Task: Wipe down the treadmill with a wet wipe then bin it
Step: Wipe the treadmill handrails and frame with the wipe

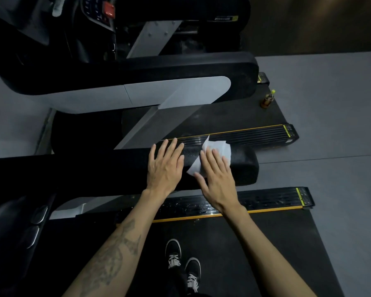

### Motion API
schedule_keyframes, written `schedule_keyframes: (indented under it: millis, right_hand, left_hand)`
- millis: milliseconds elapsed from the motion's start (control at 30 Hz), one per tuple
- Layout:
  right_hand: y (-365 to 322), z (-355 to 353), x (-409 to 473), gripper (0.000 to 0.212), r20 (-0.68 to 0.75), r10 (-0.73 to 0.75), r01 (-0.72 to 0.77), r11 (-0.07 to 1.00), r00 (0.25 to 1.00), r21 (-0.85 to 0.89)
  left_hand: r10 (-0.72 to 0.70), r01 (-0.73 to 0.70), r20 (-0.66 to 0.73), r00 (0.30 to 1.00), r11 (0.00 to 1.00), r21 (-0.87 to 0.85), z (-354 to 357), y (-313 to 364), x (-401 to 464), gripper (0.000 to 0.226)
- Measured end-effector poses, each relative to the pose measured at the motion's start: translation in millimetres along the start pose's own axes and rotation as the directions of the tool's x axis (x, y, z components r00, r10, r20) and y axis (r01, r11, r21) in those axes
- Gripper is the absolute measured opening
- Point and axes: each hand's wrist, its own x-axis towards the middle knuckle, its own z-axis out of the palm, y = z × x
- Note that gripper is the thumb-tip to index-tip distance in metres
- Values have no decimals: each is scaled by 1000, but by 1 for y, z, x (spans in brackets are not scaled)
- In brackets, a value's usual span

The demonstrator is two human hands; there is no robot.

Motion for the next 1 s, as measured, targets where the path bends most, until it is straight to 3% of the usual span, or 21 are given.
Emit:
schedule_keyframes:
  millis: [100, 233, 300, 400, 533, 667, 800, 900, 1000]
  right_hand:
    - [27, -5, -14, 62, -28, -99, 98, 995, 995, -36]
    - [15, -6, 8, 70, -51, 177, -177, 984, 983, -11]
    - [-2, -5, 29, 79, -16, 242, -242, 970, 970, 25]
    - [-10, -6, 38, 83, 71, 140, -142, 990, 988, 16]
    - [22, -11, 7, 66, 59, -122, 123, 992, 991, -6]
    - [36, -14, 16, 65, 16, 11, -10, 999, 1000, -46]
    - [9, -15, 55, 64, 97, 128, -124, 991, 987, -48]
    - [-2, -15, 71, 51, 173, 74, -75, 997, 982, 1]
    - [14, -20, 52, 49, 130, -93, 88, 995, 987, 42]
  left_hand:
    - [-8, 8, 10, 1000, 1000, -2, -1, 4, 0, 53]
    - [-22, 21, 9, 1000, 999, 44, 0, 8, -2, 54]
    - [-33, 33, 5, 999, 997, 65, 2, 10, -1, 54]
    - [-73, 73, -3, 997, 995, 69, 5, 13, -1, 55]
    - [-138, 140, -32, 990, 987, 77, 10, 22, -1, 56]
    - [-189, 192, -35, 981, 978, 84, 13, 30, -1, 58]
    - [-191, 195, -47, 980, 976, 101, 15, 32, -1, 57]
    - [-201, 206, -61, 978, 973, 100, 16, 33, 1, 56]
    - [-195, 201, -66, 979, 974, 107, 17, 34, -1, 55]
